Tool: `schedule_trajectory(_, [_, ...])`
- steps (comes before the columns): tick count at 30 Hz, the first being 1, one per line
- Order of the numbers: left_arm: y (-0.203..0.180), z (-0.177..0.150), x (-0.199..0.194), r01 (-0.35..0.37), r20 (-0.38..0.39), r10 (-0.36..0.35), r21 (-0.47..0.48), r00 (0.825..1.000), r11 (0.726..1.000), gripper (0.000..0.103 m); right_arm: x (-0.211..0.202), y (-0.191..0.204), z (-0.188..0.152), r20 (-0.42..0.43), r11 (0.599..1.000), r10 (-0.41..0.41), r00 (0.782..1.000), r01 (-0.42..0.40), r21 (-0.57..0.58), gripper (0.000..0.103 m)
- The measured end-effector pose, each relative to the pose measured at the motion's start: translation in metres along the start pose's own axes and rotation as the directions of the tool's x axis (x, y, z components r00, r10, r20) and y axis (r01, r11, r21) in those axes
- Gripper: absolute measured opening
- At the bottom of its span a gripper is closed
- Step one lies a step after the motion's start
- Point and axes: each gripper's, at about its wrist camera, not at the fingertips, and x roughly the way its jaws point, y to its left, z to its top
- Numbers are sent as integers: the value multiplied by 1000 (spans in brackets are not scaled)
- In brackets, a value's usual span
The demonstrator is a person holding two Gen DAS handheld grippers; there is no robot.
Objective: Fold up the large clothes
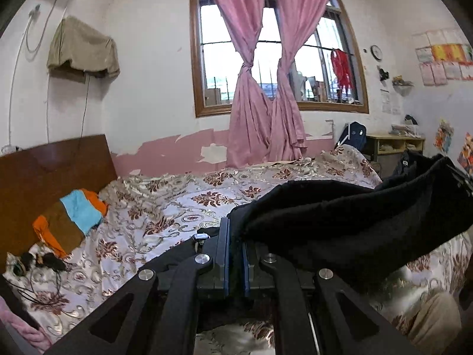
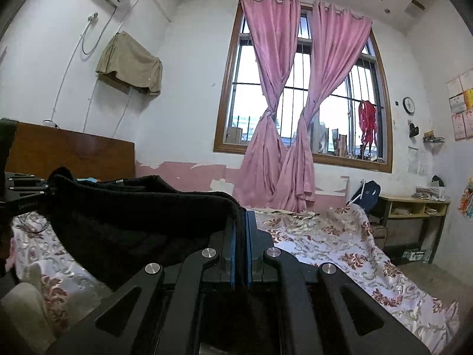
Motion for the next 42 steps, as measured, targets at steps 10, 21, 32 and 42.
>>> schedule_trajectory(10, [3,14,75,17,-33,-16,35,999,999,7,83,-1,4,-47,1000,-8,999,7,-18,4])
schedule_trajectory(21, [13,23,216,53,-166,-51,9,985,999,7,218,-14,-3,-174,998,47,984,-55,-39,4])
schedule_trajectory(32, [-3,0,338,50,-267,-38,36,963,998,7,365,-25,-54,-374,1000,14,927,-21,-14,4])
schedule_trajectory(42, [1,-17,390,96,-333,-98,-23,938,995,11,415,-23,-97,-468,999,8,884,-25,-31,4])
